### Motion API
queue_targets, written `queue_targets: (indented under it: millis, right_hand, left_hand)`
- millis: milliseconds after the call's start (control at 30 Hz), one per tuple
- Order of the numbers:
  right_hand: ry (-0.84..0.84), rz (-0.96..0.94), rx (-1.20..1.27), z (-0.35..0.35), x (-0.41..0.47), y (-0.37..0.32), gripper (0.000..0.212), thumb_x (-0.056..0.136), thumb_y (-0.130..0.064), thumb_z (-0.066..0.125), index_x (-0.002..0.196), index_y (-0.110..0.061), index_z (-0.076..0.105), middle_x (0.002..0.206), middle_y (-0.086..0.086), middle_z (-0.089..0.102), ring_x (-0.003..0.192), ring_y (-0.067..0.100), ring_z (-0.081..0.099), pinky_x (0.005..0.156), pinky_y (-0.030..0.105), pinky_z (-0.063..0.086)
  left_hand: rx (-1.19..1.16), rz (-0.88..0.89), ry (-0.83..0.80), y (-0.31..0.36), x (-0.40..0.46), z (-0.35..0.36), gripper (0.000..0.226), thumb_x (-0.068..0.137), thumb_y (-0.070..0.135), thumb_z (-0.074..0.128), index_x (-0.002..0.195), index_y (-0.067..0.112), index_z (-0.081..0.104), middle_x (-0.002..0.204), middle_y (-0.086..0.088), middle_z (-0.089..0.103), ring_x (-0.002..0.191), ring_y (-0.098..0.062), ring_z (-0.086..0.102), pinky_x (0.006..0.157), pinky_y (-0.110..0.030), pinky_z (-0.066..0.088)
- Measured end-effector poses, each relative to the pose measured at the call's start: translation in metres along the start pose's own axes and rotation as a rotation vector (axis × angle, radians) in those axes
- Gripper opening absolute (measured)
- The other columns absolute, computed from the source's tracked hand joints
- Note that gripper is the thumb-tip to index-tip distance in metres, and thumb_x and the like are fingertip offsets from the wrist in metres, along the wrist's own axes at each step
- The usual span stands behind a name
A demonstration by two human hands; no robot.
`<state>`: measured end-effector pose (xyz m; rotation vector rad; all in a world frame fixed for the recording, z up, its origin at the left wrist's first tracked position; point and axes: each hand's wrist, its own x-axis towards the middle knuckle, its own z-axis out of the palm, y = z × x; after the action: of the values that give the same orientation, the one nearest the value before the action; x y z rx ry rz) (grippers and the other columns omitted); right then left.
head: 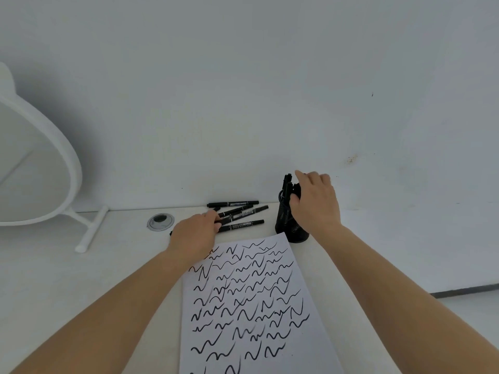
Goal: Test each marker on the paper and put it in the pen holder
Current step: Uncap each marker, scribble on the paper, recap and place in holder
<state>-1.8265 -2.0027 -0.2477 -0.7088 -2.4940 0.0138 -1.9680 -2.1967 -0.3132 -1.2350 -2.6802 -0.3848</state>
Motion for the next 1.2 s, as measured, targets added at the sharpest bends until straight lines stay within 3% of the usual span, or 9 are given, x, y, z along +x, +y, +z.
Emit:
queue_targets:
  millis: [133, 267, 433, 633, 733, 833, 933, 1067, 1200]
  right_hand:
    - [0.223, 0.026, 0.440, -0.020, -0.026, -0.020, 0.024, 0.086, -0.013, 0.052, 0.109, -0.015, 0.060, 0.096, 0.003, 0.060, 0.090, 0.016, 0.052, 0.075, 0.026, 0.040]
    - [-0.143, 0.282, 1.031, -0.036, -0.060, -0.051, 0.015, 0.091, -0.031, 0.051, 0.088, -0.023, 0.063, 0.064, -0.009, 0.059, 0.054, 0.003, 0.050, 0.058, 0.019, 0.040]
    - [-0.216, 0.351, 1.338, -0.043, -0.103, -0.081, 0.030, 0.095, -0.031, 0.045, 0.078, -0.019, 0.067, 0.052, -0.007, 0.055, 0.046, 0.008, 0.044, 0.047, 0.020, 0.038]
    - [-0.354, 0.478, 1.422, -0.047, -0.137, -0.092, 0.034, 0.096, -0.030, 0.045, 0.071, -0.015, 0.062, 0.047, -0.006, 0.050, 0.043, 0.009, 0.041, 0.042, 0.019, 0.034]
    - [-0.325, 0.494, 1.301, -0.045, -0.149, -0.100, 0.035, 0.094, -0.032, 0.046, 0.065, -0.018, 0.058, 0.042, -0.009, 0.045, 0.039, 0.008, 0.036, 0.041, 0.018, 0.033]
    - [-0.101, 0.744, 1.386, -0.053, -0.138, -0.078, 0.035, 0.094, -0.025, 0.044, 0.060, -0.017, 0.050, 0.033, -0.009, 0.033, 0.032, 0.006, 0.028, 0.035, 0.016, 0.024]
    - [0.124, 0.784, 1.401, -0.068, -0.136, -0.045, 0.030, 0.091, -0.022, 0.045, 0.063, -0.015, 0.050, 0.034, -0.010, 0.031, 0.034, 0.007, 0.023, 0.037, 0.018, 0.024]
    - [-0.155, 0.572, 1.259, -0.053, -0.185, -0.074, 0.029, 0.085, -0.023, 0.058, 0.056, -0.022, 0.057, 0.040, -0.007, 0.045, 0.038, 0.009, 0.037, 0.039, 0.018, 0.031]
    - [-0.323, 0.456, 1.258, -0.034, -0.222, -0.105, 0.029, 0.082, -0.011, 0.064, 0.058, -0.024, 0.055, 0.042, -0.001, 0.053, 0.039, 0.010, 0.046, 0.041, 0.017, 0.037]
  left_hand:
    - [-0.276, -0.016, 0.099, 0.011, -0.020, -0.026, 0.021, 0.098, 0.027, 0.031, 0.110, 0.018, 0.045, 0.088, 0.008, 0.064, 0.081, -0.021, 0.060, 0.071, -0.039, 0.048]
    - [-0.499, 0.069, 0.204, 0.037, -0.053, -0.051, 0.016, 0.097, 0.027, 0.032, 0.103, 0.019, 0.045, 0.071, 0.005, 0.058, 0.065, -0.016, 0.053, 0.060, -0.036, 0.042]
    - [-0.496, 0.219, 0.164, 0.064, -0.093, -0.058, 0.028, 0.095, 0.040, 0.026, 0.099, 0.020, 0.046, 0.055, 0.008, 0.044, 0.052, -0.007, 0.044, 0.047, -0.025, 0.027]
    - [-0.459, 0.131, 0.097, 0.065, -0.133, -0.056, 0.024, 0.096, 0.037, 0.031, 0.088, 0.021, 0.047, 0.052, 0.009, 0.040, 0.048, -0.007, 0.039, 0.047, -0.027, 0.026]
    - [-0.731, 0.051, -0.025, 0.068, -0.152, -0.053, 0.027, 0.094, 0.040, 0.032, 0.071, 0.032, 0.044, 0.048, 0.010, 0.039, 0.045, -0.008, 0.034, 0.045, -0.020, 0.026]
    - [-1.074, -0.134, -0.207, 0.054, -0.172, -0.050, 0.037, 0.089, 0.045, 0.036, 0.056, 0.032, 0.045, 0.051, 0.011, 0.036, 0.049, -0.009, 0.029, 0.048, -0.018, 0.026]
    - [-1.081, -0.279, -0.183, 0.019, -0.190, -0.045, 0.045, 0.098, 0.031, 0.037, 0.054, 0.031, 0.048, 0.046, 0.012, 0.037, 0.046, -0.006, 0.031, 0.050, -0.020, 0.027]
    - [-1.019, -0.239, 0.018, 0.002, -0.193, -0.040, 0.027, 0.098, 0.024, 0.038, 0.074, 0.023, 0.053, 0.052, 0.010, 0.051, 0.054, -0.006, 0.044, 0.058, -0.019, 0.038]
    - [-0.966, -0.159, -0.020, 0.009, -0.198, -0.032, 0.022, 0.097, 0.015, 0.041, 0.084, 0.025, 0.056, 0.076, 0.016, 0.067, 0.074, 0.001, 0.059, 0.068, -0.009, 0.040]
